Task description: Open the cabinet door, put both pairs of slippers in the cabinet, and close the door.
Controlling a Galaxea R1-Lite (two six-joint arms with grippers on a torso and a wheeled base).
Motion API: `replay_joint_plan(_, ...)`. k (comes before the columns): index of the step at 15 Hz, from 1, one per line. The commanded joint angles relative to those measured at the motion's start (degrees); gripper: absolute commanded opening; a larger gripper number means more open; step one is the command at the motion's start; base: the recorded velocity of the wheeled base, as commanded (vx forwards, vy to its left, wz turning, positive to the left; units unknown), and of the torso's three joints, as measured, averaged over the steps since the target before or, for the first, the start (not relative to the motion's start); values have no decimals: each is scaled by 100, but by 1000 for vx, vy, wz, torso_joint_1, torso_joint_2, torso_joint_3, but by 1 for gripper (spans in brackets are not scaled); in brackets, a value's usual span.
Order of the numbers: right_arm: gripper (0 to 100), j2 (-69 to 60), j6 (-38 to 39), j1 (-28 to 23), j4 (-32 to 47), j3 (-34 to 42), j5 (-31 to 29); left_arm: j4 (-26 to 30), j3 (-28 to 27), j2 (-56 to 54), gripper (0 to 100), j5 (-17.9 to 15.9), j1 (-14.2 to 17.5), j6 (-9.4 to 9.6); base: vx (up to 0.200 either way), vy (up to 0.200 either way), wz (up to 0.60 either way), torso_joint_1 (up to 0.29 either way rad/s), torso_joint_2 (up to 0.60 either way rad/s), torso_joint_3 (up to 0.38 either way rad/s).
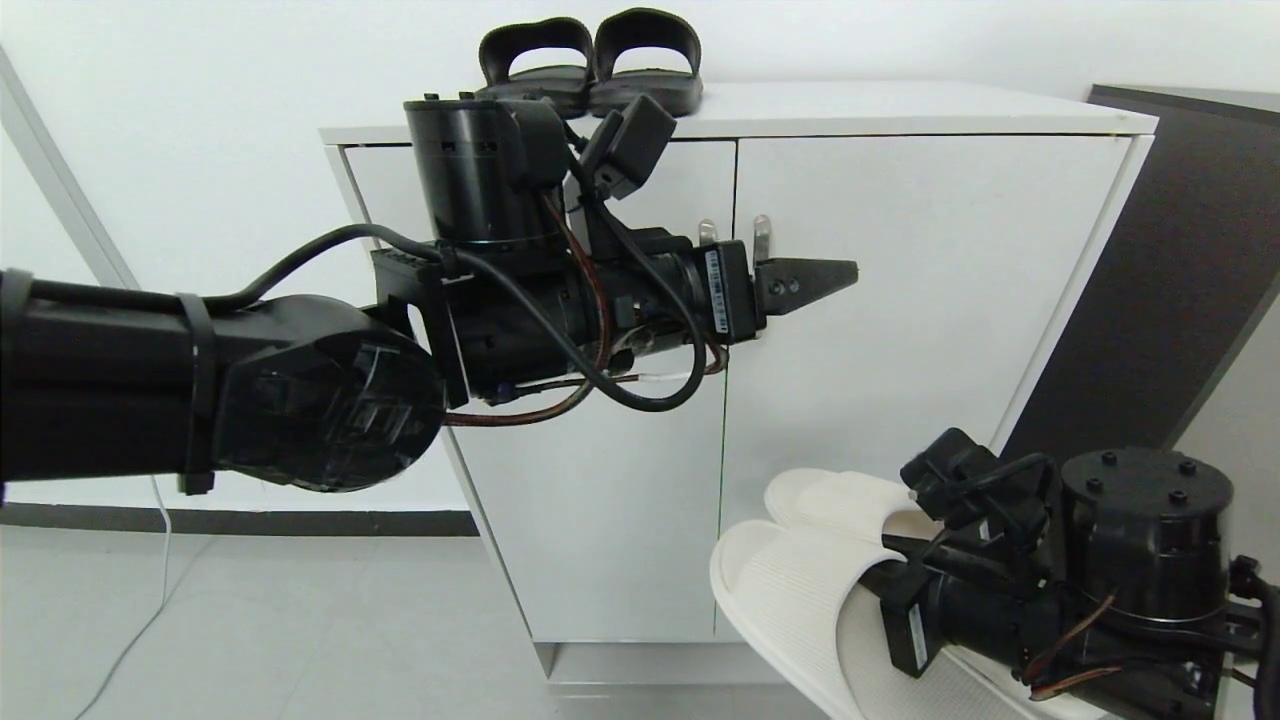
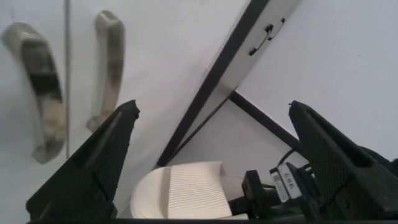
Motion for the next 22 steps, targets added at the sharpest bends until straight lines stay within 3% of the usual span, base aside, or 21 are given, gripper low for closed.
replay_joint_plan(1,0,26,-9,-9,-3,-12,1,-10,-16,6,100,17,138,-2,0,0,0,0,0,0)
replay_joint_plan(5,0,18,0,-18,-3,-3,1,-28,-183,279,100,26,279,-2,0,0,0,0,0,0)
replay_joint_plan(12,0,9,18,-44,-21,-3,1,-10,-684,876,100,17,243,-2,0,0,0,0,0,0)
replay_joint_plan(17,0,9,18,-44,-21,14,9,-45,-719,876,100,8,243,-19,0,0,0,0,0,0)
replay_joint_plan(18,0,-26,9,-44,-3,23,1,-45,-675,823,0,8,235,-19,0,0,0,0,0,0)
replay_joint_plan(20,0,-44,-9,-26,-3,85,141,-45,-561,656,0,-1,182,-19,0,0,0,0,0,0)
replay_joint_plan(22,0,-290,-79,9,-3,348,792,-54,-236,419,0,8,6,-2,0,0,0,0,0,0)
